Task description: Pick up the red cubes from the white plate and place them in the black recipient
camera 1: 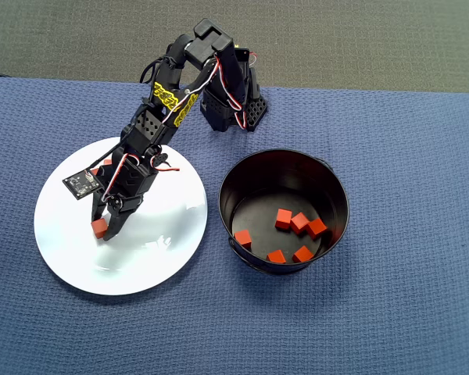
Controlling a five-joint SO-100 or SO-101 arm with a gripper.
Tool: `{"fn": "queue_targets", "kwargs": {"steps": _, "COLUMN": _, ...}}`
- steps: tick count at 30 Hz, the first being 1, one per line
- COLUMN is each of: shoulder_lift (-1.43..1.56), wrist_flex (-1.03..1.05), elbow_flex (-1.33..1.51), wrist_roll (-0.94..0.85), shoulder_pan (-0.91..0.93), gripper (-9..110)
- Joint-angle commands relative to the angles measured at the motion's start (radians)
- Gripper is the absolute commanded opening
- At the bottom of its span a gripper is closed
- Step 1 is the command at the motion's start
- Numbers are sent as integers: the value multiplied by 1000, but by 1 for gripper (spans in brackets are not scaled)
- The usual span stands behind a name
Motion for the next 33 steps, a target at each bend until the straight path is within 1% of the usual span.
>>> {"fn": "queue_targets", "kwargs": {"steps": 1, "shoulder_lift": 11, "wrist_flex": -12, "elbow_flex": 5, "wrist_roll": 17, "shoulder_pan": 14, "gripper": 0}}
{"fn": "queue_targets", "kwargs": {"steps": 6, "shoulder_lift": 63, "wrist_flex": -21, "elbow_flex": 31, "wrist_roll": 51, "shoulder_pan": 12, "gripper": 0}}
{"fn": "queue_targets", "kwargs": {"steps": 10, "shoulder_lift": 206, "wrist_flex": -14, "elbow_flex": 74, "wrist_roll": 103, "shoulder_pan": 23, "gripper": 0}}
{"fn": "queue_targets", "kwargs": {"steps": 12, "shoulder_lift": 278, "wrist_flex": 75, "elbow_flex": 38, "wrist_roll": 109, "shoulder_pan": 46, "gripper": 0}}
{"fn": "queue_targets", "kwargs": {"steps": 15, "shoulder_lift": 339, "wrist_flex": 310, "elbow_flex": -121, "wrist_roll": 110, "shoulder_pan": 66, "gripper": 0}}
{"fn": "queue_targets", "kwargs": {"steps": 16, "shoulder_lift": 353, "wrist_flex": 359, "elbow_flex": -164, "wrist_roll": 112, "shoulder_pan": 66, "gripper": 0}}
{"fn": "queue_targets", "kwargs": {"steps": 20, "shoulder_lift": 453, "wrist_flex": 403, "elbow_flex": -161, "wrist_roll": 92, "shoulder_pan": 37, "gripper": 0}}
{"fn": "queue_targets", "kwargs": {"steps": 22, "shoulder_lift": 528, "wrist_flex": 437, "elbow_flex": -129, "wrist_roll": 124, "shoulder_pan": 5, "gripper": 0}}
{"fn": "queue_targets", "kwargs": {"steps": 25, "shoulder_lift": 646, "wrist_flex": 500, "elbow_flex": -91, "wrist_roll": 255, "shoulder_pan": -77, "gripper": 0}}
{"fn": "queue_targets", "kwargs": {"steps": 26, "shoulder_lift": 676, "wrist_flex": 557, "elbow_flex": -104, "wrist_roll": 313, "shoulder_pan": -110, "gripper": 0}}
{"fn": "queue_targets", "kwargs": {"steps": 30, "shoulder_lift": 784, "wrist_flex": 762, "elbow_flex": -183, "wrist_roll": 655, "shoulder_pan": -265, "gripper": 0}}
{"fn": "queue_targets", "kwargs": {"steps": 33, "shoulder_lift": 853, "wrist_flex": 834, "elbow_flex": -184, "wrist_roll": 908, "shoulder_pan": -399, "gripper": 0}}
